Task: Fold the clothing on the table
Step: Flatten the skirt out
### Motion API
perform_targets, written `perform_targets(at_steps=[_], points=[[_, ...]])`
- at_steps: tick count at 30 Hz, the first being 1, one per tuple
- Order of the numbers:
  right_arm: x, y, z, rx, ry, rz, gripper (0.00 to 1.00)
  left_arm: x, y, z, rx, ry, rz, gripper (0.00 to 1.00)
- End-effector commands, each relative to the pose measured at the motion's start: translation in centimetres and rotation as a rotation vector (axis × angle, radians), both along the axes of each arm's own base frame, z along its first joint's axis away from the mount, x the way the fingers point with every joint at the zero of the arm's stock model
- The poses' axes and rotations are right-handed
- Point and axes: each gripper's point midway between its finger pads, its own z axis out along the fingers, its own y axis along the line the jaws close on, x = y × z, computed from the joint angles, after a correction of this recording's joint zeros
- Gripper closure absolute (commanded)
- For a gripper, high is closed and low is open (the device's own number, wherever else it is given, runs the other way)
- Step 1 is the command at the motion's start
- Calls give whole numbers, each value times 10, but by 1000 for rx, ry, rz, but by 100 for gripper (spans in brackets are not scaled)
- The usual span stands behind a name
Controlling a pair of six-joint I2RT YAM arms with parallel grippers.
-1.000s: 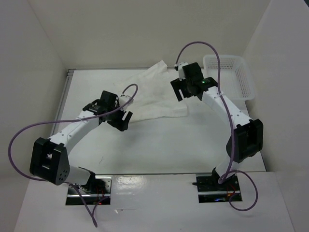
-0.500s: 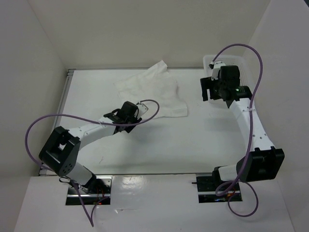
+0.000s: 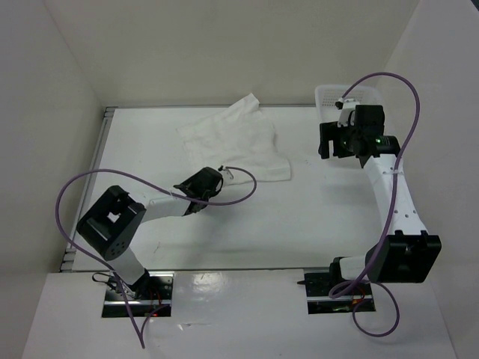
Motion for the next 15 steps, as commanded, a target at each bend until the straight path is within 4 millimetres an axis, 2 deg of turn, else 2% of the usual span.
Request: perform_targets(at_steps=[1,5,10,15], points=[[-8,2,12,39,-25,3,13,9,-2,3,45,-64,-16,40],[-8,2,12,39,-25,3,13,0,-5,-8,64,-39,-42,40],[-6,3,6,66,-4,6,13,-8,-20,-3,57,-46,-95,40],[-4,1,7,87,-4,10,13,-9,-24,-13,67,-33,-105,40]])
